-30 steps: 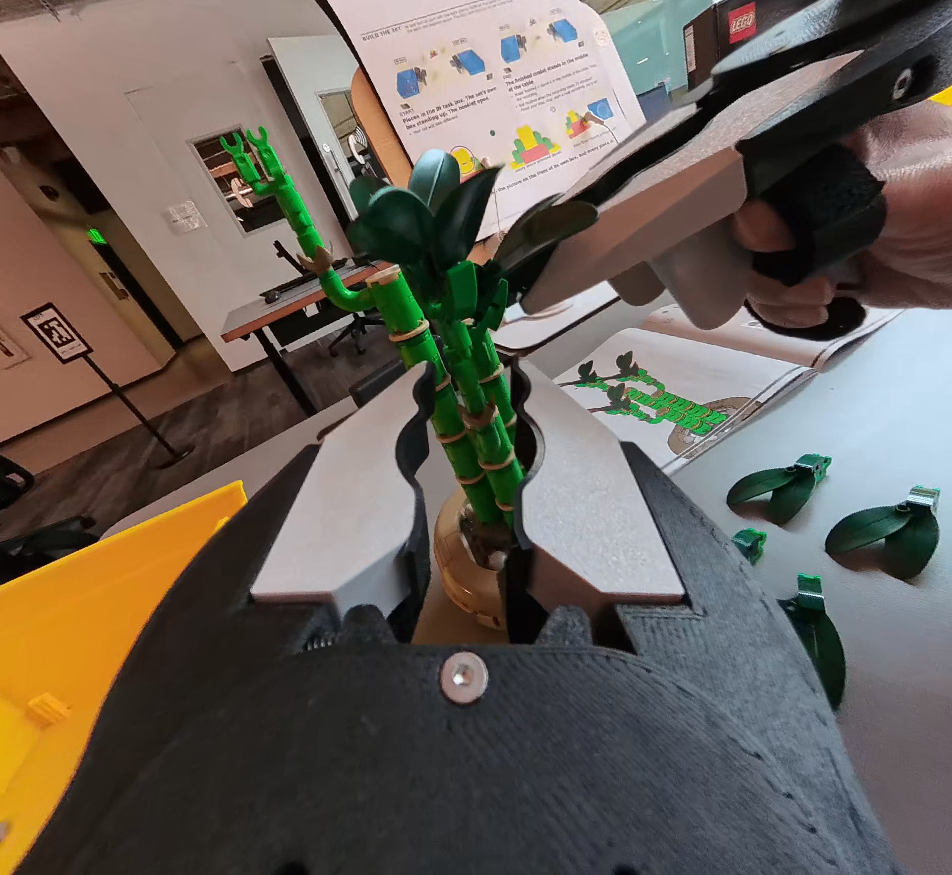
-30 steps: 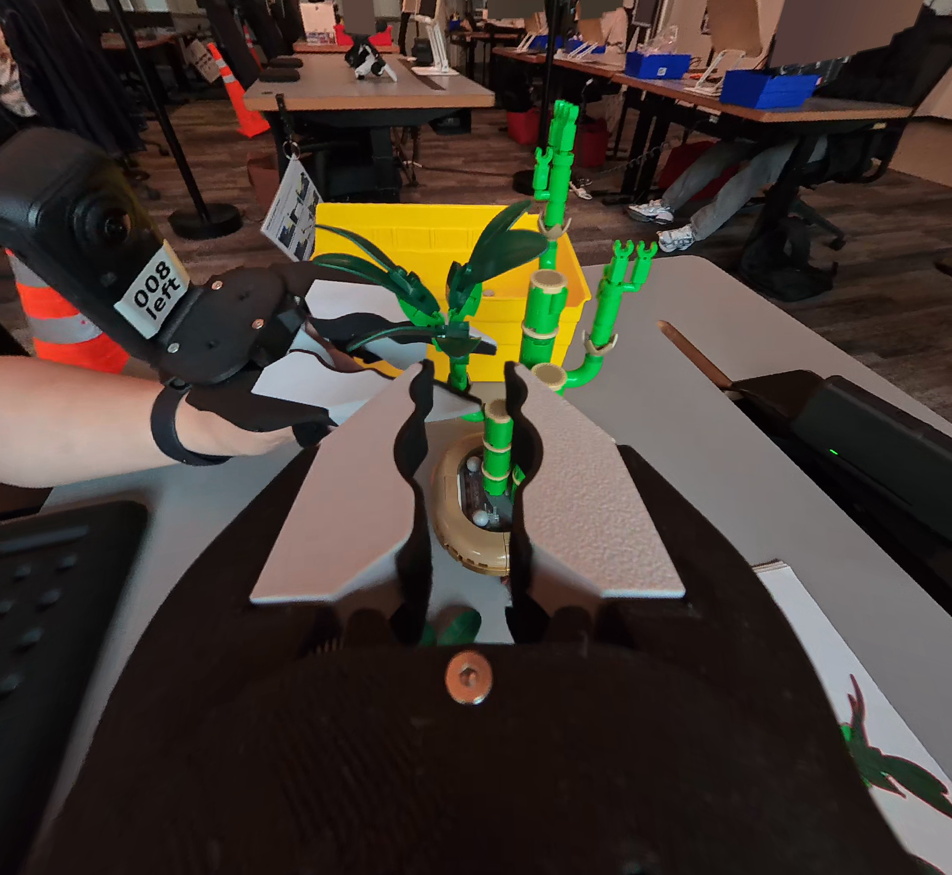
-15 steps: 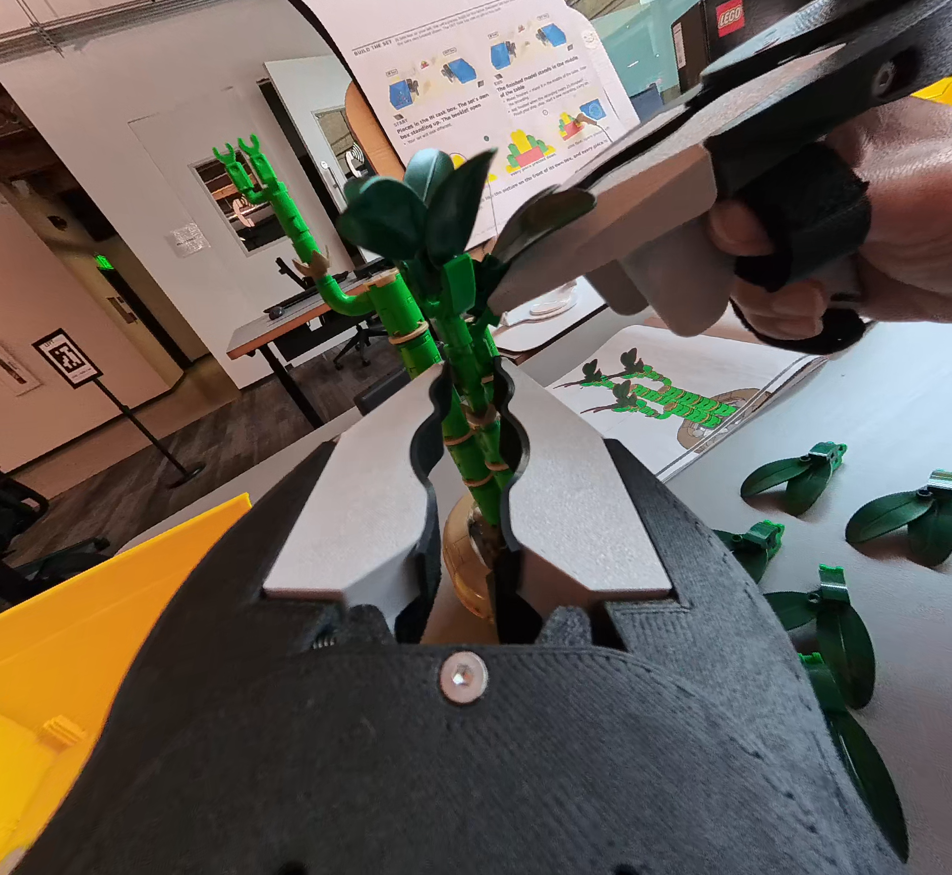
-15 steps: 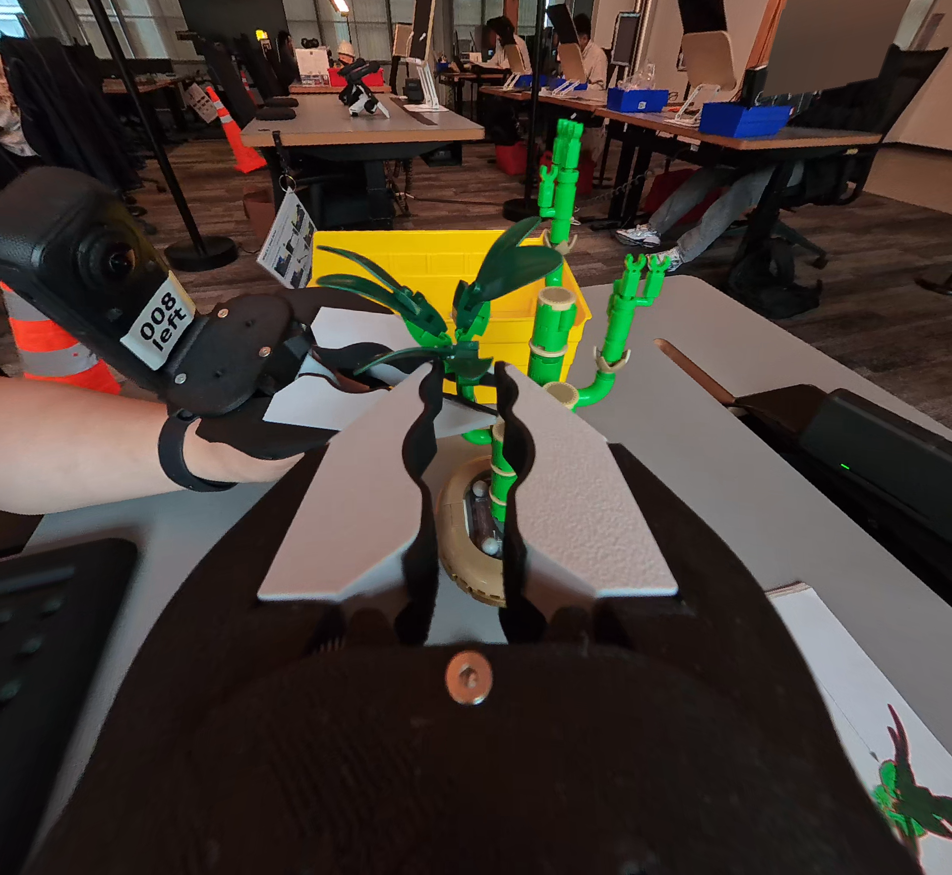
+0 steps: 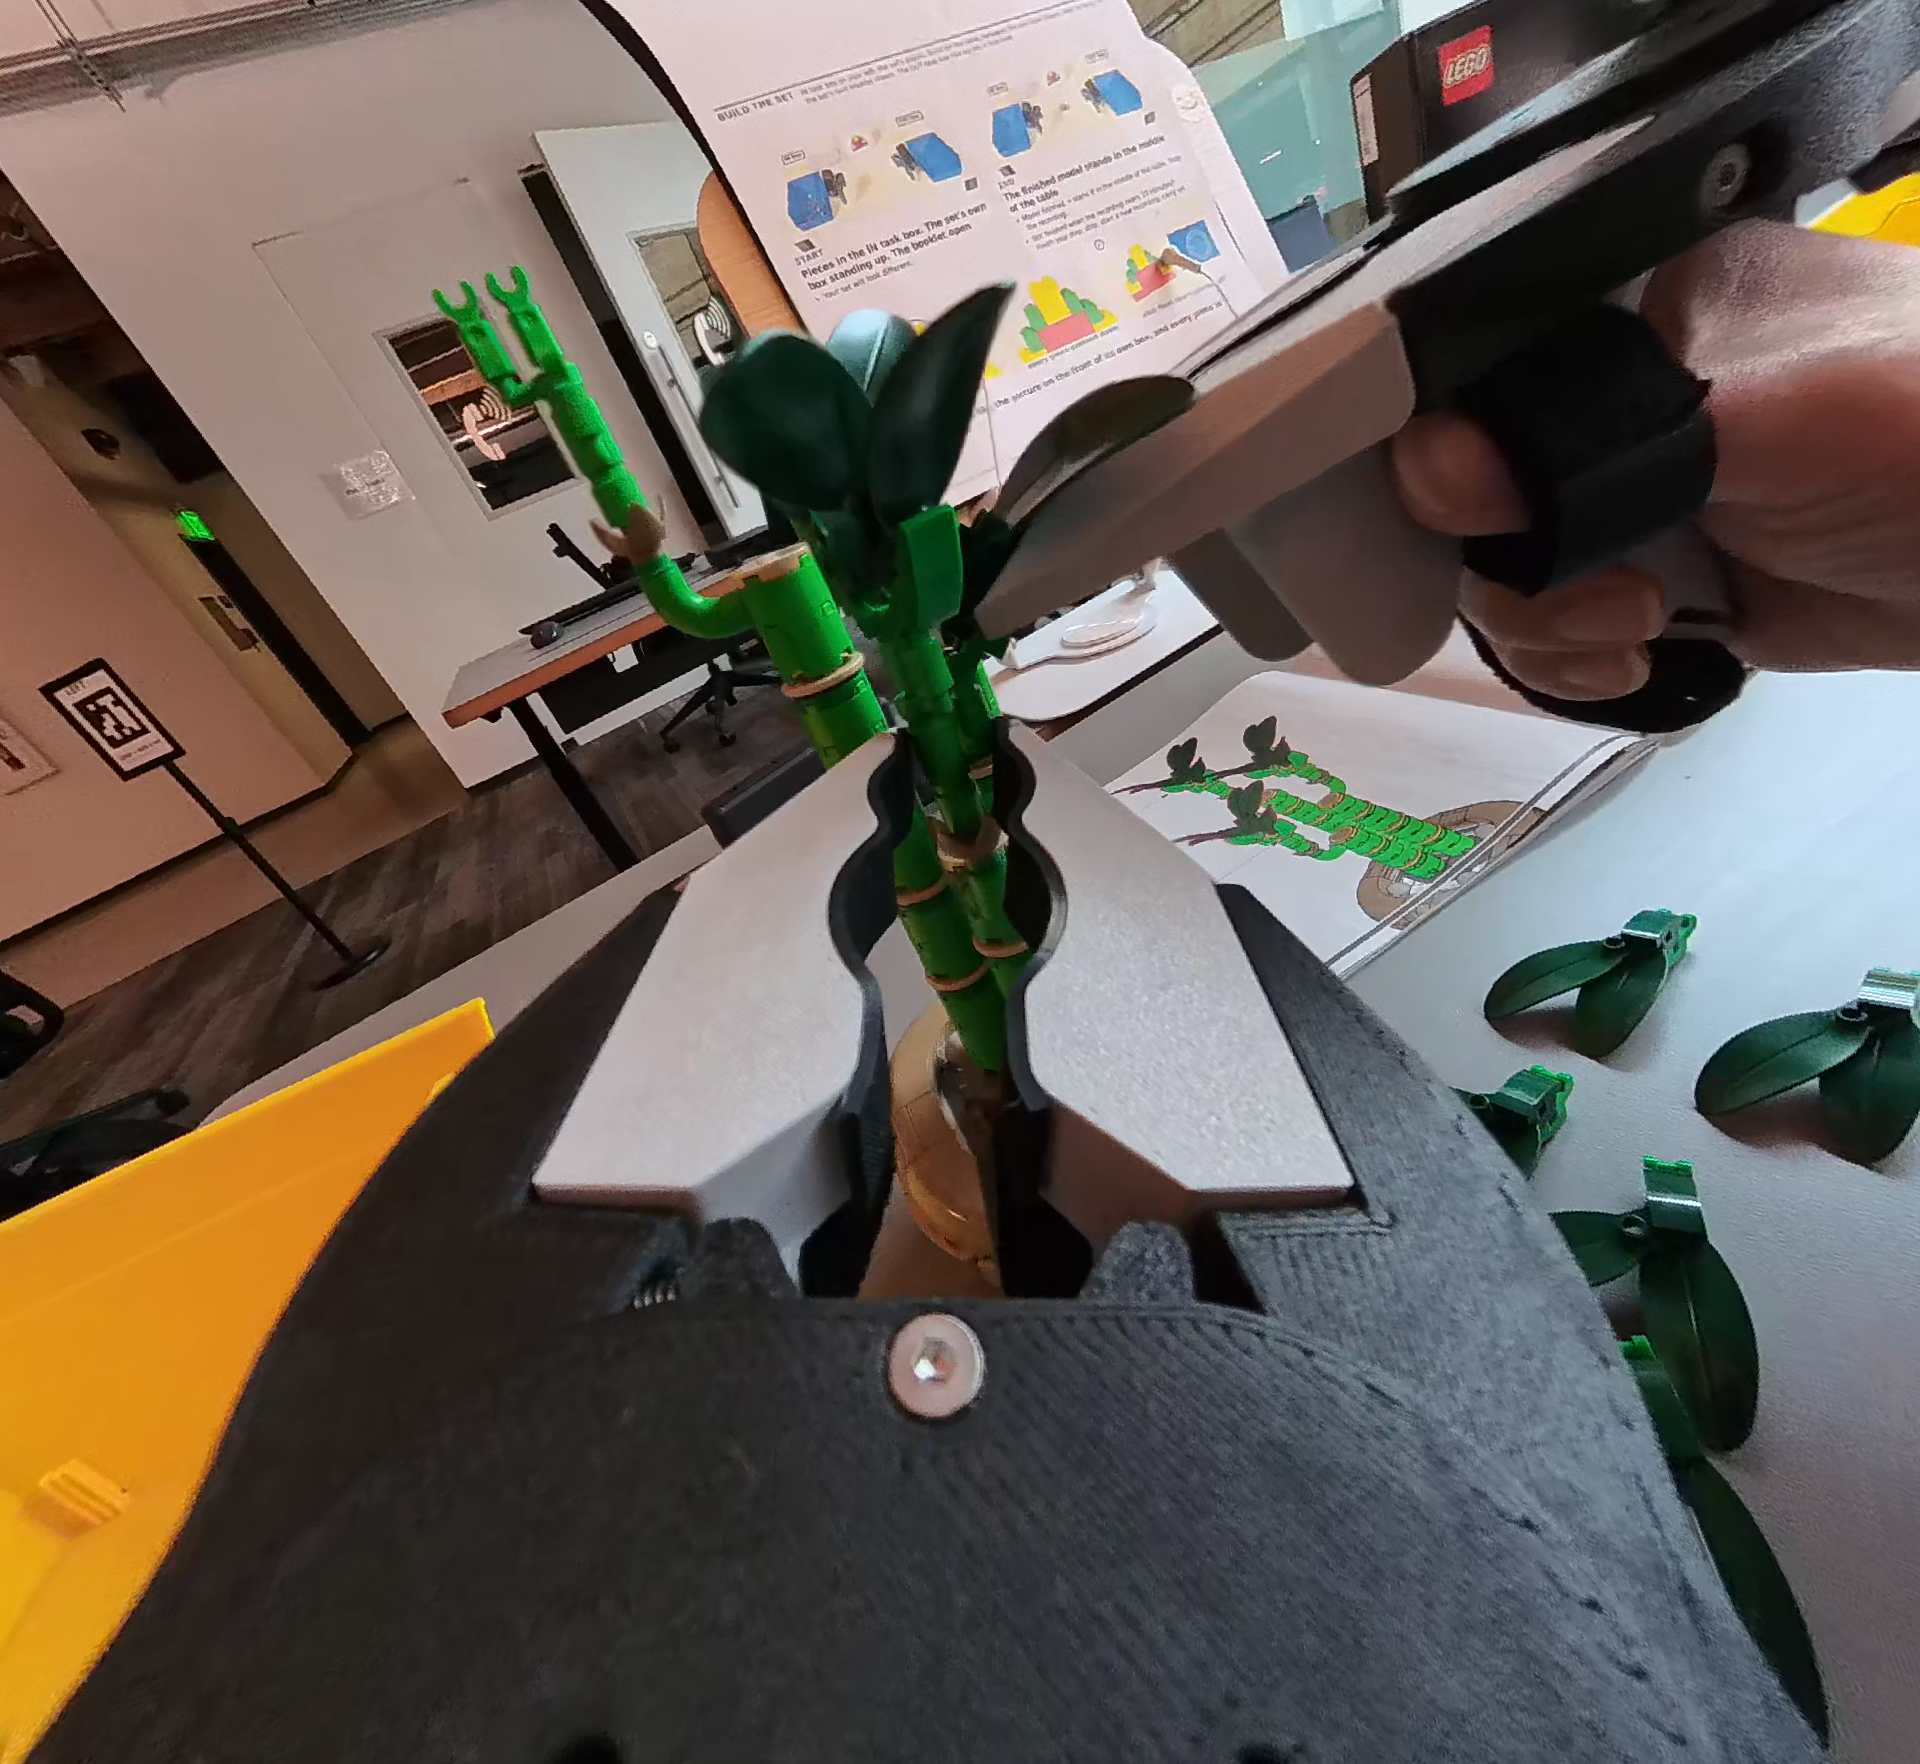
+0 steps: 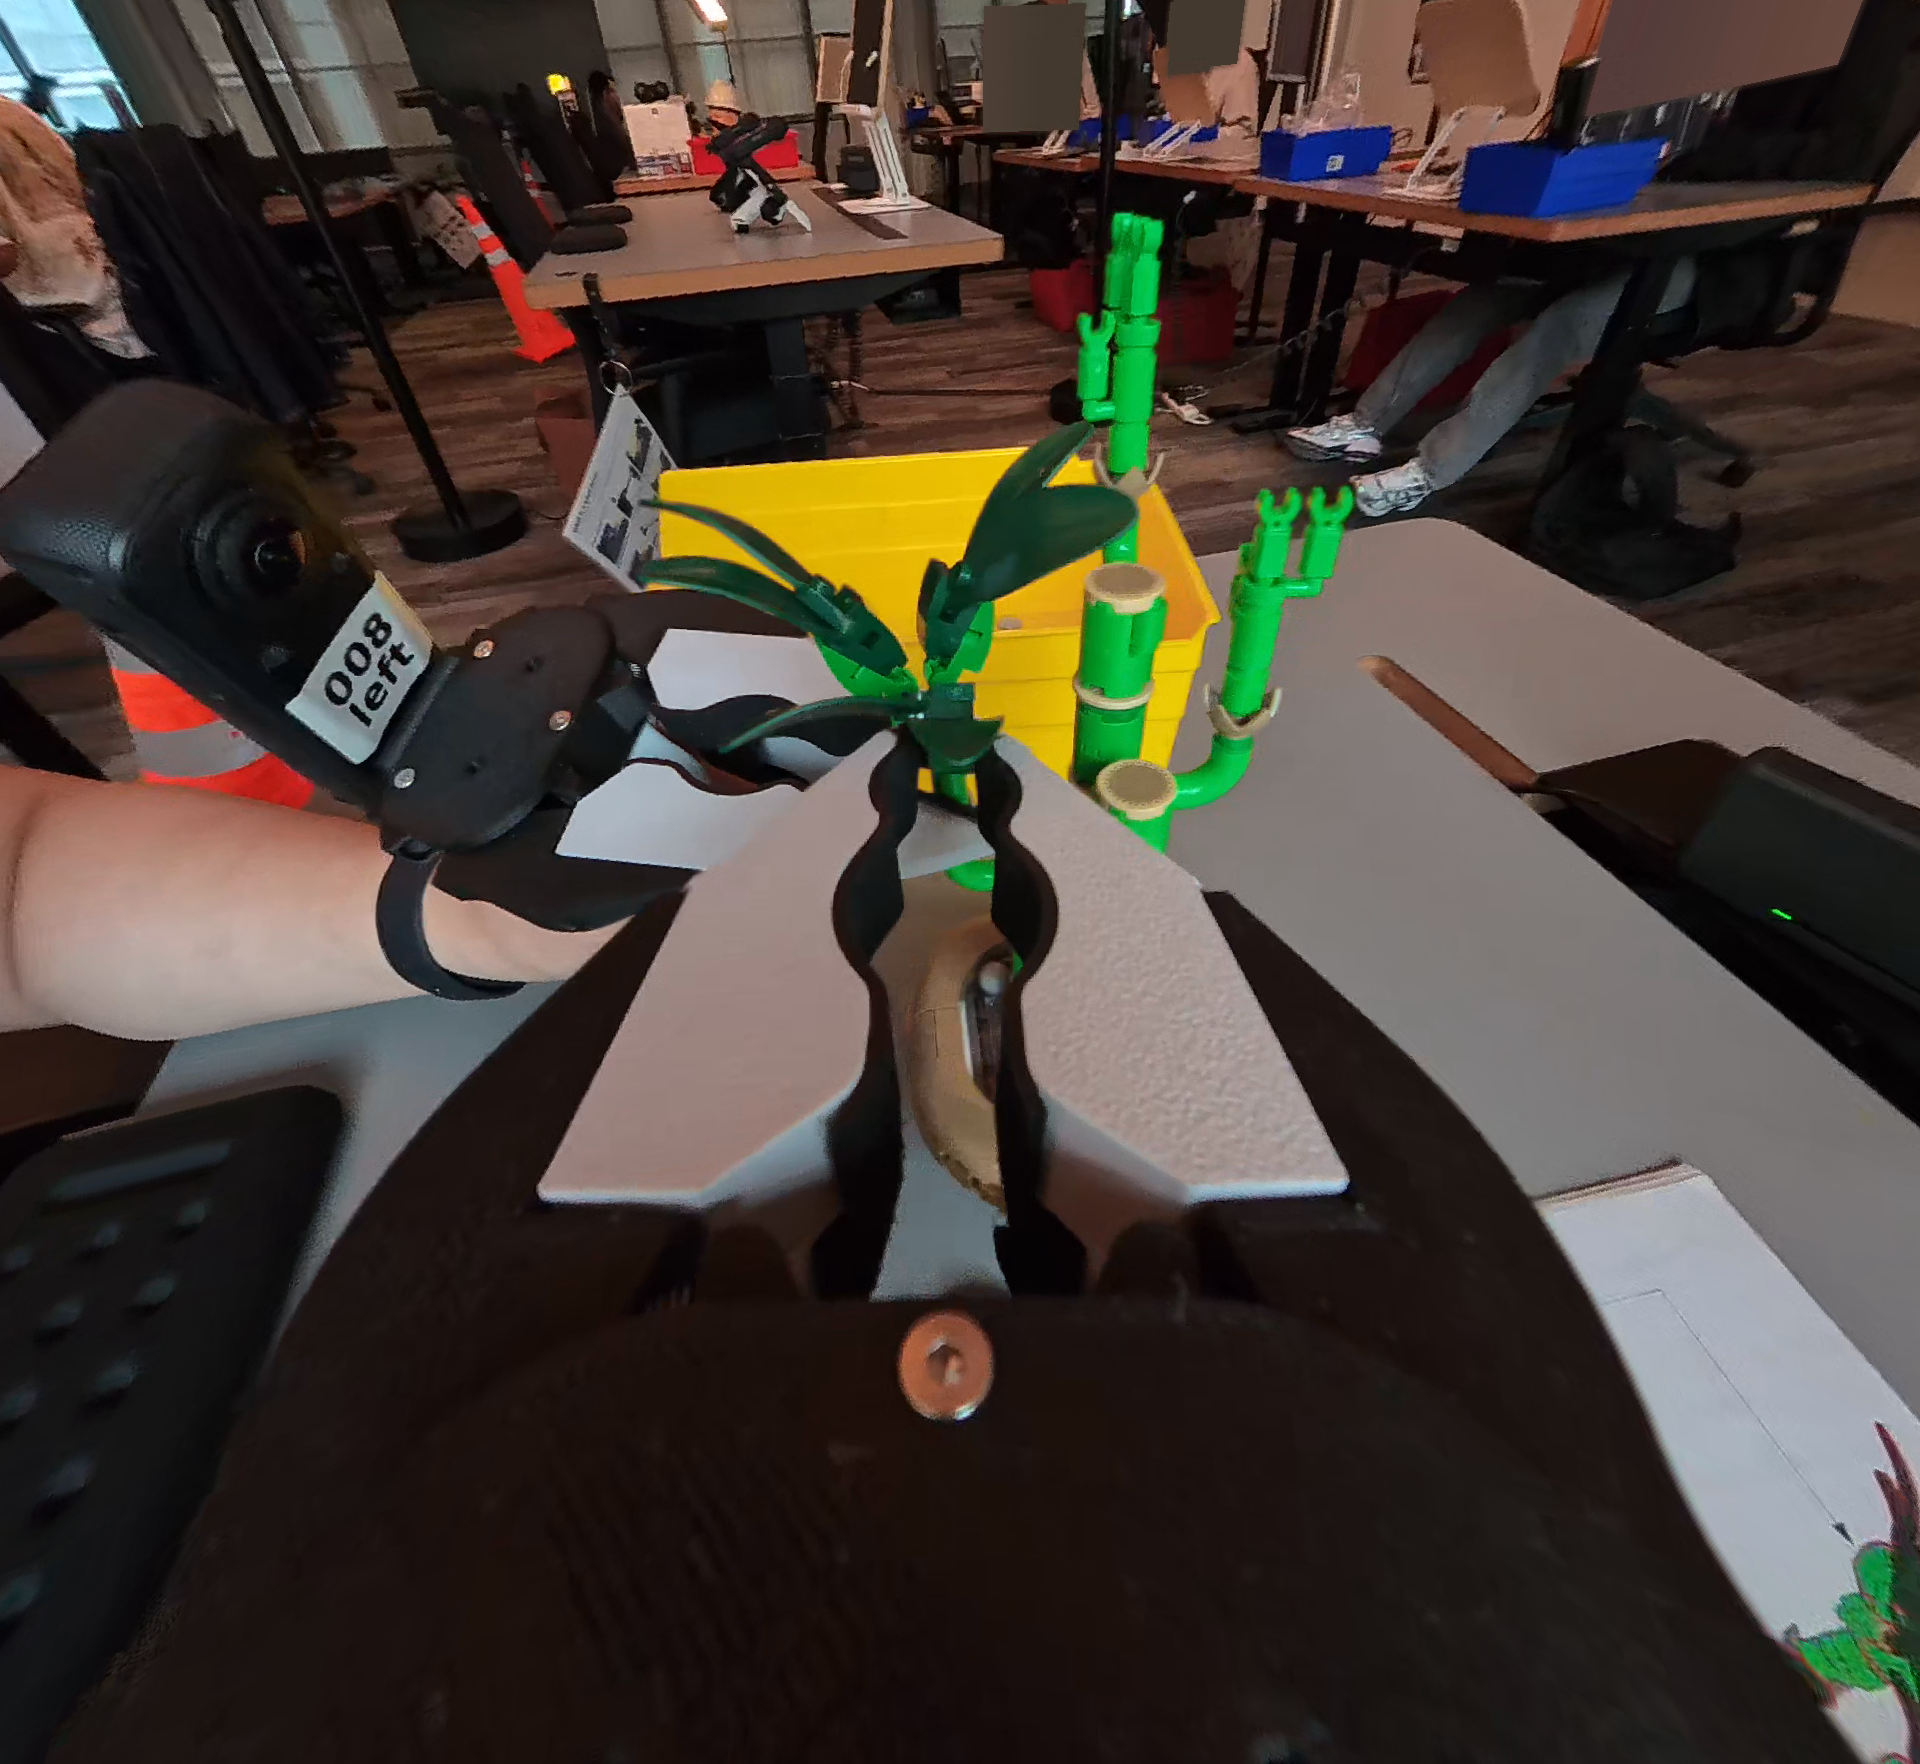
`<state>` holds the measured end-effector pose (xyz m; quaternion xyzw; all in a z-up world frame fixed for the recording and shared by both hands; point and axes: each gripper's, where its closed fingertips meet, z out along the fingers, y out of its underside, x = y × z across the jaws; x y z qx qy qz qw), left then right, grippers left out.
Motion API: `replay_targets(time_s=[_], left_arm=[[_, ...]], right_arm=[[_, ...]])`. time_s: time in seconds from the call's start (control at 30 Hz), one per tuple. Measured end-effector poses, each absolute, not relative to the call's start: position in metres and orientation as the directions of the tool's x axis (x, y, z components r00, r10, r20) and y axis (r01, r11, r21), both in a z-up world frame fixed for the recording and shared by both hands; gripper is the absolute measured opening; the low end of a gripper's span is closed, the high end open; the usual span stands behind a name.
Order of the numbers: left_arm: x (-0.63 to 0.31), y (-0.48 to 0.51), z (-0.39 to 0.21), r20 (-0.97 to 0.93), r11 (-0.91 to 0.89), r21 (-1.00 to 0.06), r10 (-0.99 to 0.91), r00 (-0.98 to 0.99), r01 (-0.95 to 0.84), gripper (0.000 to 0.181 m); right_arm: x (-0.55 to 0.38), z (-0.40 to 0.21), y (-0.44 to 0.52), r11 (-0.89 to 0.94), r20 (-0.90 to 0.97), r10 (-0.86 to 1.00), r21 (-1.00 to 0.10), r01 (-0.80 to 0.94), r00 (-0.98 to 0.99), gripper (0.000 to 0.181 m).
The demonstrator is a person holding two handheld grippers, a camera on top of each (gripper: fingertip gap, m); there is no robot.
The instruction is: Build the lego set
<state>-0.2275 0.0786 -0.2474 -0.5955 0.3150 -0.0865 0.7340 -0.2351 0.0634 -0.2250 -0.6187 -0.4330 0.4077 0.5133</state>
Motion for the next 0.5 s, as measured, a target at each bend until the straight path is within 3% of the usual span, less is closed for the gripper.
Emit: replay_targets(time_s=[0.5], left_arm=[[-0.2239, 0.0783, -0.2478, -0.36, 0.268, -0.93, -0.513, 0.779, -0.254, 0.011]], right_arm=[[-0.2316, -0.228, 0.0647, -0.134, -0.037, 0.948, -0.947, 0.291, 0.315, 0.006]])
